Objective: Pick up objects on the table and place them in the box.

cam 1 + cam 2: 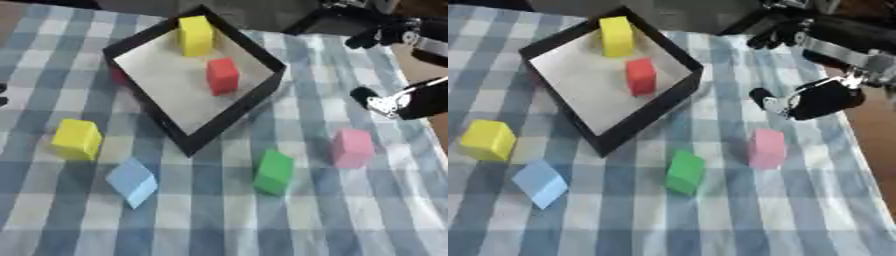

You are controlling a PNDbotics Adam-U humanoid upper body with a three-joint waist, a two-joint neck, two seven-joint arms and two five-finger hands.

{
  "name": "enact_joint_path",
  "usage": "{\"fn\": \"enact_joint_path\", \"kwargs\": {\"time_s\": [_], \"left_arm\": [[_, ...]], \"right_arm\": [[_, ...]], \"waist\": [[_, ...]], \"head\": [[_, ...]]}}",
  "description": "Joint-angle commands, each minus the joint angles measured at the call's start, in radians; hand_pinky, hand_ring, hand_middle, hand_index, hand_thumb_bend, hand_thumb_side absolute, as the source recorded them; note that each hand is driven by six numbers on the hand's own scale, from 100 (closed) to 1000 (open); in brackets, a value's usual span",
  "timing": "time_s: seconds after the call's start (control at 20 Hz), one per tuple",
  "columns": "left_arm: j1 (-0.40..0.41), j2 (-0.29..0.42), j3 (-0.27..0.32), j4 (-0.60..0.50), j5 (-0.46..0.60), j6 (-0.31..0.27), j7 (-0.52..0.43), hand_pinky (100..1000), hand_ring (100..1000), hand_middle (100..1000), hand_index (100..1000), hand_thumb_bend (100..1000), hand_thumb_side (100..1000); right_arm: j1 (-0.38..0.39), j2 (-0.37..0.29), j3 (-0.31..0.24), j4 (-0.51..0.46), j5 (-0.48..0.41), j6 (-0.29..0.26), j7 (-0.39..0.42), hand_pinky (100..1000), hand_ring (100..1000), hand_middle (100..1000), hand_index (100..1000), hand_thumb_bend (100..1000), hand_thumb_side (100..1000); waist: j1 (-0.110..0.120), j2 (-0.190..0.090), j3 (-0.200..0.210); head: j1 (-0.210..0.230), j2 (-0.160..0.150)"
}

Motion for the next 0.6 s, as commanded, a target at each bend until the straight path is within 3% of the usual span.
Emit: {"fn": "enact_joint_path", "kwargs": {"time_s": [0.05,0.35,0.5,0.6], "left_arm": [[-0.012,0.029,0.013,-0.011,0.001,-0.002,0.004,746,731,822,845,399,725],[-0.015,0.027,0.013,-0.012,0.002,-0.001,0.003,746,732,822,845,398,726],[-0.016,0.026,0.013,-0.012,0.003,-0.001,0.003,745,732,821,845,397,727],[-0.016,0.025,0.013,-0.011,0.003,-0.001,0.003,745,732,821,845,396,728]], "right_arm": [[0.017,-0.041,-0.021,-0.018,-0.014,-0.009,-0.014,900,887,845,918,250,409],[0.070,-0.037,-0.014,-0.018,-0.042,-0.014,-0.006,910,896,837,927,312,361],[0.091,-0.030,-0.007,-0.018,-0.055,-0.026,0.001,914,897,829,928,379,238],[0.104,-0.026,-0.005,-0.018,-0.059,-0.033,0.002,914,895,825,926,396,207]], "waist": [[0.004,-0.024,0.002],[0.005,-0.020,0.003],[0.006,-0.018,0.004],[0.006,-0.016,0.005]], "head": [[0.000,0.001],[0.000,0.003],[0.001,0.004],[0.001,0.004]]}}
